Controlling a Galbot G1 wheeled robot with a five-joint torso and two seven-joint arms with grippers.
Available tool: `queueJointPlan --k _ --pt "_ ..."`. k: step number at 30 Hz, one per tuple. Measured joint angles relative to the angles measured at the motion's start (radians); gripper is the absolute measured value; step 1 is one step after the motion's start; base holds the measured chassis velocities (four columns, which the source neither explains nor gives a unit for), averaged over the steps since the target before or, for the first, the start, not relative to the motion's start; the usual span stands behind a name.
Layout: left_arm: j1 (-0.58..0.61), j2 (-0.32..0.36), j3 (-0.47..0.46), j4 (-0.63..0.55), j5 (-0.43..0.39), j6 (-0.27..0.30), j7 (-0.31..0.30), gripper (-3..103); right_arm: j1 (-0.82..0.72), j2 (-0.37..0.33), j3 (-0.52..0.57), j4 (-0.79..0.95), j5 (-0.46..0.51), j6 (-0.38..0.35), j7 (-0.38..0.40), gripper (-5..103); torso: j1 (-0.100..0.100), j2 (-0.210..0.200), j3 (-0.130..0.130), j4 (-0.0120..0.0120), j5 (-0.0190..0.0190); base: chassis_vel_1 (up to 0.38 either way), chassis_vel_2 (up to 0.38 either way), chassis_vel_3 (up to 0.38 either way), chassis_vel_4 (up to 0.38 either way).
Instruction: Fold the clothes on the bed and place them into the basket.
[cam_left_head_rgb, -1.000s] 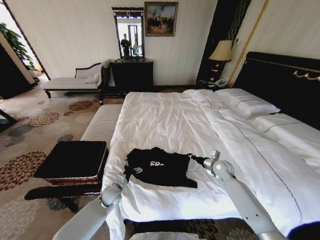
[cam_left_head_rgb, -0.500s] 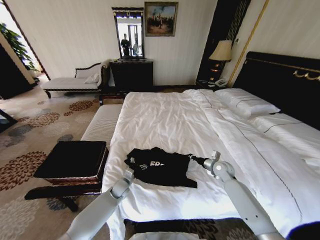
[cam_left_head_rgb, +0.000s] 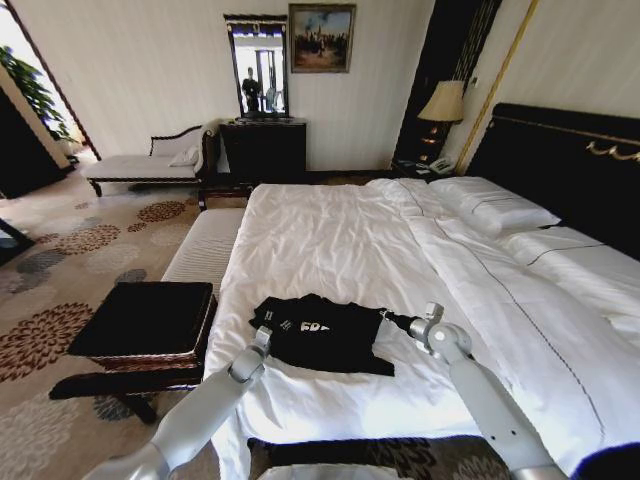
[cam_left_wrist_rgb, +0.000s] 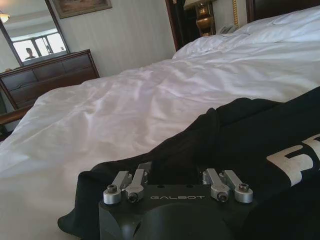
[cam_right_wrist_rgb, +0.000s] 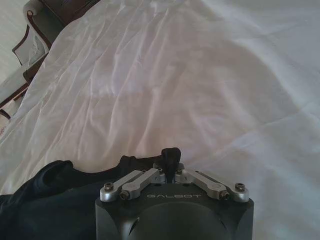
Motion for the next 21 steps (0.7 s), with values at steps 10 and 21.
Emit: queueJointPlan --k 10,21 --pt "0.005 0.010 -0.008 -0.028 0.001 -0.008 -0.014 3 -0.004 0.001 -0.002 0.000 -0.023 0.002 -0.006 2 0.000 0.000 0.000 0.0001 0.0000 0.000 0.000 0.000 0.000" --pt "0.016 0.030 -0.035 -0.077 0.001 -0.012 -0.014 0 -0.019 -0.002 0.009 0.024 -0.034 0.009 -0.007 2 0.000 0.000 0.000 0.0000 -0.0001 0.000 0.000 0.000 0.000"
